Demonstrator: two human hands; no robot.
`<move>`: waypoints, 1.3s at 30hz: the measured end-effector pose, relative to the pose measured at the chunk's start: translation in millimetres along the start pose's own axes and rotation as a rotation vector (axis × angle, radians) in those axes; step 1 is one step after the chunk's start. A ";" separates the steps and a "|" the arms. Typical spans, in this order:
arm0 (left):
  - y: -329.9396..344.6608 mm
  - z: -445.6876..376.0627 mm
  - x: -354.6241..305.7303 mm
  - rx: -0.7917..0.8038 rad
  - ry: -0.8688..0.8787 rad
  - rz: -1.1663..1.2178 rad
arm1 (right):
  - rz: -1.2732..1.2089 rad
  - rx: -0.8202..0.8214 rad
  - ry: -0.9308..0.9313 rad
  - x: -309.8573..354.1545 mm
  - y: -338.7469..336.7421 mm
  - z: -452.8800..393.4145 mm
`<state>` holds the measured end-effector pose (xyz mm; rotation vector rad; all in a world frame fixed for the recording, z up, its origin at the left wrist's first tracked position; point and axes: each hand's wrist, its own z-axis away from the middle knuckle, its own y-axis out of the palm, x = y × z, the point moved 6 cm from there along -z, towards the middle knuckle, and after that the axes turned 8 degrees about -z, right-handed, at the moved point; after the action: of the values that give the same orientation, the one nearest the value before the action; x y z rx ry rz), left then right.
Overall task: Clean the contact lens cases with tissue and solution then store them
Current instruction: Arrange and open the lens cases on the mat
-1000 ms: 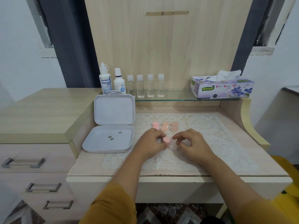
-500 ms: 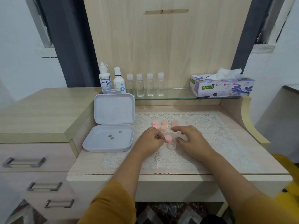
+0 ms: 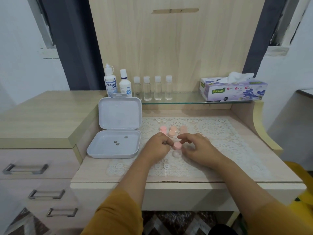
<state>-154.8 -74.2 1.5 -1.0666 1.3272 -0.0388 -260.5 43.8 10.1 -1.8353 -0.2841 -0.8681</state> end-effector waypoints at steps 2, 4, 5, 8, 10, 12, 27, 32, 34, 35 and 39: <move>-0.1 0.2 0.3 -0.002 -0.003 0.013 | -0.011 0.003 0.002 -1.0 0.9 1.1; -0.4 -0.1 0.7 -0.006 -0.006 0.014 | -0.024 0.021 0.000 0.6 1.9 1.5; -0.8 -0.4 1.5 -0.012 -0.009 0.014 | -0.028 0.035 -0.012 2.8 2.5 1.4; -3.9 -0.7 4.3 -0.059 -0.033 0.052 | -0.016 0.074 -0.057 8.6 4.8 -0.8; -6.2 -0.6 6.1 -0.093 -0.059 0.101 | -0.008 0.079 -0.052 5.7 5.9 -2.6; -7.4 -0.2 7.1 -0.110 -0.077 0.124 | -0.002 0.063 -0.036 2.4 5.2 -4.0; 2.5 -2.6 1.4 0.005 0.076 -0.096 | 0.056 -0.156 -0.011 -5.1 -3.4 0.1; 2.4 -3.2 1.7 -0.018 0.103 -0.130 | 0.207 -0.179 0.050 1.8 -8.8 1.0; 3.2 -3.3 1.5 -0.019 0.109 -0.145 | 0.308 -0.176 0.070 1.8 -9.9 0.2; 3.5 -3.6 1.3 -0.022 0.115 -0.160 | 0.351 -0.173 0.075 1.6 -10.3 -0.3; 3.6 -5.2 1.8 -0.032 0.124 -0.183 | 0.410 -0.151 0.079 2.8 -11.5 -1.4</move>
<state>-160.3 -76.4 -1.5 -1.2266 1.3410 -0.2249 -265.6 47.0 20.5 -1.9008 0.2088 -0.6847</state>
